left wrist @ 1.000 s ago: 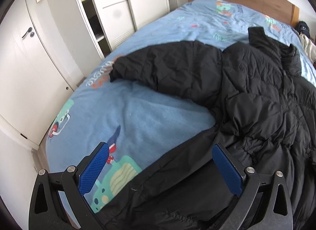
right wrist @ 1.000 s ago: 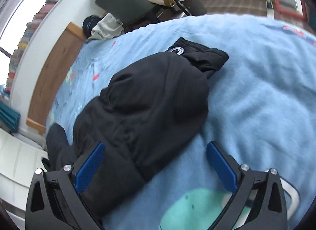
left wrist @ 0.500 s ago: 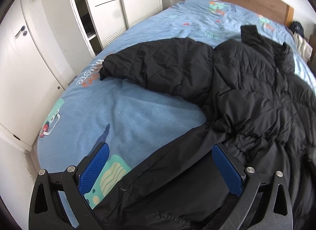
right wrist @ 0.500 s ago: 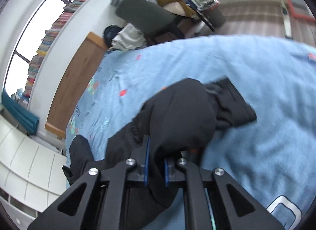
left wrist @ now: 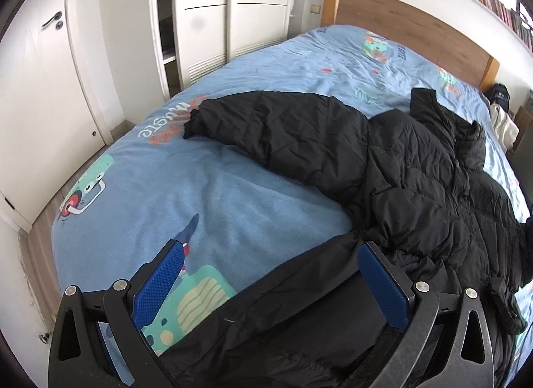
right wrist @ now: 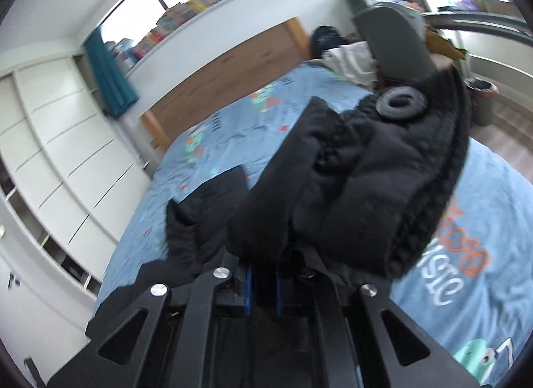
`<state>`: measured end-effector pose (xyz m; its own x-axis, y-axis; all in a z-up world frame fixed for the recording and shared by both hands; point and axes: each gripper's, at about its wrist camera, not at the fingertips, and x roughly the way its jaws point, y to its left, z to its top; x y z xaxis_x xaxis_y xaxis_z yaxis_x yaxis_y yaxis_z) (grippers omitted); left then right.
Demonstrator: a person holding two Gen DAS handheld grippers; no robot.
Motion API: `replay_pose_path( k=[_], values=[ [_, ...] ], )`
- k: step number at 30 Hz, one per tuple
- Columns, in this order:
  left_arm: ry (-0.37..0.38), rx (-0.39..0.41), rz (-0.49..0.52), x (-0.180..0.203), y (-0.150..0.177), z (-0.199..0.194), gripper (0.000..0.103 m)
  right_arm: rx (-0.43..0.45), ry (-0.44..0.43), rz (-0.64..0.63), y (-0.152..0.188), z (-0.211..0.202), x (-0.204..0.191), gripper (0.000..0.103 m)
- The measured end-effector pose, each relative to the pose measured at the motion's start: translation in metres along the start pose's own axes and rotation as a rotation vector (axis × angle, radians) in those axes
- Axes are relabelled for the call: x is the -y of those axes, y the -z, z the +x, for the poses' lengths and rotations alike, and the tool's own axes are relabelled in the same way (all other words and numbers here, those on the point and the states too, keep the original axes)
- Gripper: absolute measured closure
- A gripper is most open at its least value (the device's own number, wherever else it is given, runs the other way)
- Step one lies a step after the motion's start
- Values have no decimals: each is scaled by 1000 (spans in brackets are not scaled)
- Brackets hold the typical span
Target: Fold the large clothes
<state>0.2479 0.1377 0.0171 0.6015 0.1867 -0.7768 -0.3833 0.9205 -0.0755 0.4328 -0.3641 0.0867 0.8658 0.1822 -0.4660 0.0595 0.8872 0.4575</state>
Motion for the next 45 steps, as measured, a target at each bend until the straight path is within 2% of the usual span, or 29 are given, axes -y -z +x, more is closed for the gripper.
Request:
replay_pose_path(
  k=[5,8,17,21,26,32,34,35,36,38,41,45],
  values=[
    [-8,1,-27,-20,2,0,1,-80,-86,-125,37,10,-58,94],
    [-6,6,-33,-26,5,-1,1,-145,-122,-203,69,14,-87,94],
    [39,-25,6,-9,11,1,1,-389,-164,-331,187,39,-118,94],
    [55,-27,26,3,11,0,1,-437,-156,-371,216,48,-121,94],
    [78,-26,74,29,6,0,1,-388,-124,-390,197,36,-112,92],
    [168,-27,167,98,-4,9,1,-275,-15,-390,148,16,-84,92],
    [221,-41,206,133,-9,17,1,-243,38,-384,128,13,-67,78],
    [248,-41,234,155,-11,21,1,-217,65,-373,116,12,-57,57],
    [271,-39,261,176,-13,24,1,-195,84,-366,108,10,-51,42],
    [328,-47,313,222,-16,34,1,-154,123,-358,87,12,-34,41],
    [414,-76,352,285,-20,49,1,-138,148,-347,65,23,-16,41],
    [478,-88,387,356,-24,72,1,-137,154,-318,49,42,3,41]
  ],
)
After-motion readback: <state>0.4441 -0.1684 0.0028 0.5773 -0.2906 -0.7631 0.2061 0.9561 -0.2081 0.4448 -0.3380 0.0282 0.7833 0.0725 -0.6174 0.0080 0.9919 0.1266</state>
